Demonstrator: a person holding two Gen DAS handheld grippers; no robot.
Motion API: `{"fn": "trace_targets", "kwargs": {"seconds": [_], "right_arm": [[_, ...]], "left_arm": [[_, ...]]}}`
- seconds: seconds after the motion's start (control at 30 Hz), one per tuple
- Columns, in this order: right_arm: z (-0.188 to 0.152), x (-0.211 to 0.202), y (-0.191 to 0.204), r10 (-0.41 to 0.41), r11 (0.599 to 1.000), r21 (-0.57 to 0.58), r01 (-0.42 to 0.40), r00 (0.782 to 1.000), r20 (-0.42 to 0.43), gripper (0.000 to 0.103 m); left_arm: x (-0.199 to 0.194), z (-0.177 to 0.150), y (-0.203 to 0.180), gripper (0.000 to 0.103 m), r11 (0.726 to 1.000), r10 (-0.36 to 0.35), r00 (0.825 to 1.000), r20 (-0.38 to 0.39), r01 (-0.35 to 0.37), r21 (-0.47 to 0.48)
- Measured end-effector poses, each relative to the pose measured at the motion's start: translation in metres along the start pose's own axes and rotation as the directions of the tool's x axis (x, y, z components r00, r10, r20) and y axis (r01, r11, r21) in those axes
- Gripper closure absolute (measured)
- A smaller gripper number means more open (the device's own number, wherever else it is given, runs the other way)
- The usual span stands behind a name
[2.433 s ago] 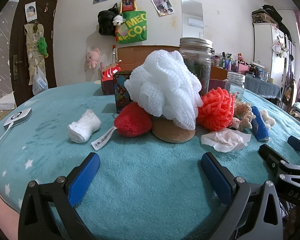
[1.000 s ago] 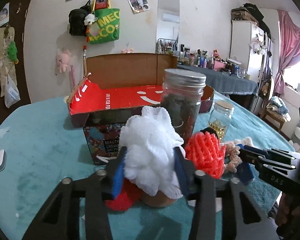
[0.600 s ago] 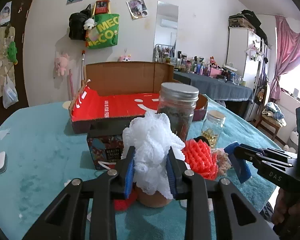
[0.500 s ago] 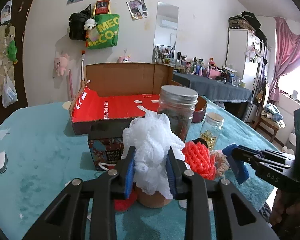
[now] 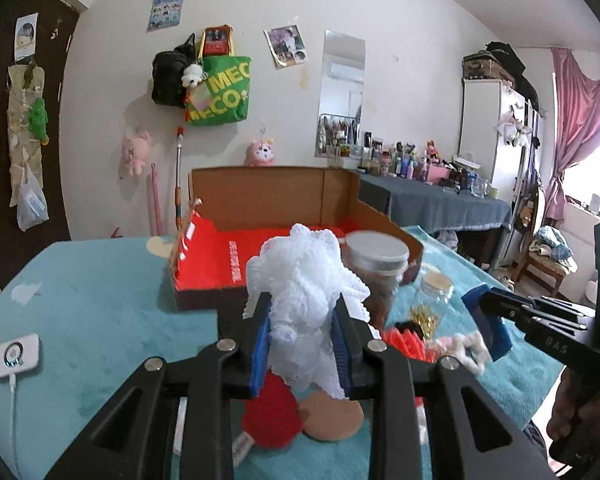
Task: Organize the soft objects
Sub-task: 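Carry both items into the red-lined box and open both grippers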
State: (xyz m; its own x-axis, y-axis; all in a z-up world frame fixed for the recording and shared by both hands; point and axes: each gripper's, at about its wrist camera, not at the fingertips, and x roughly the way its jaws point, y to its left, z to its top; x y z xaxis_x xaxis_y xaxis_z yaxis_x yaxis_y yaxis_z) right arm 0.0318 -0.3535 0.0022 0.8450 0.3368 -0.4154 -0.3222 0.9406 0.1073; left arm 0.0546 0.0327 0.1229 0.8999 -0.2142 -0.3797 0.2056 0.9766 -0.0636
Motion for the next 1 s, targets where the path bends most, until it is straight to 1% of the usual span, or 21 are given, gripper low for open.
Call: {"fn": "trace_targets", "kwargs": {"seconds": [0.17, 0.27, 0.37, 0.53, 0.67, 0.77, 0.83, 0.93, 1.0], "right_arm": [[0.027, 0.001, 0.001, 0.000, 0.999, -0.042, 0.001, 0.999, 0.041, 0.094], [0.046, 0.007, -0.001, 0.017, 0.998, -0.056, -0.014, 0.999, 0.052, 0.094], [0.067, 0.020, -0.006, 0.040, 0.997, -0.067, -0.037, 0.998, 0.052, 0.094], [0.097, 0.045, -0.013, 0.081, 0.993, -0.092, -0.078, 0.996, 0.028, 0.094], [0.119, 0.075, -0.017, 0.119, 0.987, -0.107, -0.120, 0.993, -0.023, 0.094], [0.138, 0.104, -0.022, 0.146, 0.982, -0.106, -0.154, 0.986, -0.079, 0.094], [0.147, 0.122, -0.024, 0.158, 0.980, -0.107, -0.170, 0.981, -0.117, 0.094], [0.160, 0.162, -0.026, 0.167, 0.975, -0.112, -0.193, 0.964, -0.209, 0.094], [0.165, 0.187, -0.029, 0.167, 0.974, -0.107, -0.201, 0.951, -0.261, 0.094]], "left_arm": [[0.003, 0.020, 0.010, 0.074, 1.000, 0.025, 0.999, 0.040, -0.026, 0.007], [0.011, 0.034, 0.015, 0.074, 0.999, 0.029, 0.998, 0.053, -0.030, 0.023], [0.023, 0.047, 0.019, 0.074, 0.999, 0.016, 0.999, 0.047, -0.018, 0.042], [0.053, 0.067, 0.027, 0.074, 0.997, -0.020, 1.000, 0.006, 0.020, 0.070], [0.080, 0.081, 0.035, 0.074, 0.995, -0.052, 0.997, -0.048, 0.056, 0.084], [0.101, 0.089, 0.042, 0.074, 0.993, -0.063, 0.994, -0.095, 0.072, 0.096], [0.120, 0.095, 0.046, 0.074, 0.990, -0.074, 0.988, -0.135, 0.089, 0.106], [0.150, 0.102, 0.052, 0.074, 0.988, -0.063, 0.978, -0.200, 0.089, 0.123], [0.172, 0.104, 0.059, 0.074, 0.988, -0.070, 0.965, -0.254, 0.102, 0.112]]}}
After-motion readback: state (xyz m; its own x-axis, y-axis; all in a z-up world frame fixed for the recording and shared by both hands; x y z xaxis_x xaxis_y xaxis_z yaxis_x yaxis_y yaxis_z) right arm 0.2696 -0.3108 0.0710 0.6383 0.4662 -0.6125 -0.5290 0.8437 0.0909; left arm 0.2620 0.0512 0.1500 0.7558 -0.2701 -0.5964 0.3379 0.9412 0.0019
